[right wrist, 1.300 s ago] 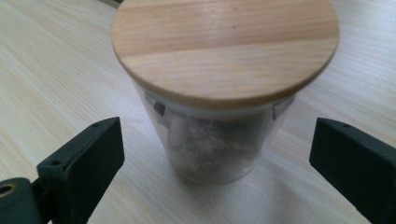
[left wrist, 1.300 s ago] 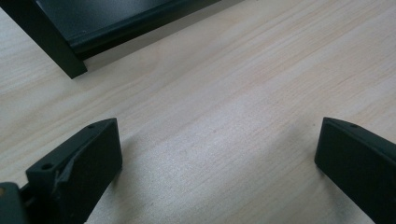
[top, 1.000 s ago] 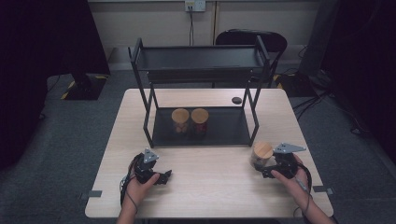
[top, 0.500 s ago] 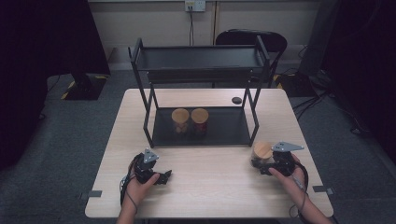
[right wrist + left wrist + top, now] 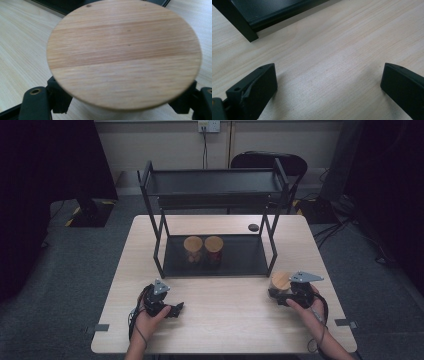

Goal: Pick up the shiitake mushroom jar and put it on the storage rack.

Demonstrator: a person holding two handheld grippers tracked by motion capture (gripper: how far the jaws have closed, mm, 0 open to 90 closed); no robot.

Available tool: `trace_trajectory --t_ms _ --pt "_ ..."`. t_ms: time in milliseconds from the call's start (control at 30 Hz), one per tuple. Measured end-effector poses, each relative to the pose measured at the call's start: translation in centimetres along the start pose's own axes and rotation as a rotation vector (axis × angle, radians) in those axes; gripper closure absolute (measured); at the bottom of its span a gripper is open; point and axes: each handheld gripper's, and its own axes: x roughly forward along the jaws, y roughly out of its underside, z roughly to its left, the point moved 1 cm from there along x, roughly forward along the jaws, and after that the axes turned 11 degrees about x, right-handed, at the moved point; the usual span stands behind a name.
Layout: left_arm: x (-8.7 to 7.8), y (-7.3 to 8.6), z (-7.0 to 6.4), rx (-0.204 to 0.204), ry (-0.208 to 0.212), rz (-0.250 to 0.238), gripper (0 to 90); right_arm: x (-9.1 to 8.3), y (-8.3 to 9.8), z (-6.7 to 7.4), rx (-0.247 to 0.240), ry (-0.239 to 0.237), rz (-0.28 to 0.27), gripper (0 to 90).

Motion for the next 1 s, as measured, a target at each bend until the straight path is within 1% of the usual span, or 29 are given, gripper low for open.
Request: trace_trajectory --t_ms 167,333,467,567,767,1000 --pt "0.0 0.0 0.0 0.000 0.001 0.000 0.3 0.0 0.0 0.1 -0.010 0.005 -0.004 24.3" --pt "0.0 0.0 0.0 0.001 0.001 -0.001 0.3 -0.1 0.0 0.2 -0.036 0.018 -0.008 25.2" --pt "0.0 0.0 0.0 0.001 0.001 0.000 0.3 -0.2 0.0 0.3 -0.040 0.022 -0.009 25.2" --pt "0.0 0.0 0.0 0.001 0.001 0.000 0.3 -0.2 0.0 0.5 -0.058 0.024 -0.006 25.2" --pt "0.0 0.0 0.0 0.001 0.001 0.000 0.3 -0.2 -0.1 1.0 -0.085 0.016 0.003 25.2" --pt "0.0 0.0 0.0 0.001 0.001 -0.001 0.3 -0.2 -0.4 1.6 -0.091 0.000 0.000 25.2"
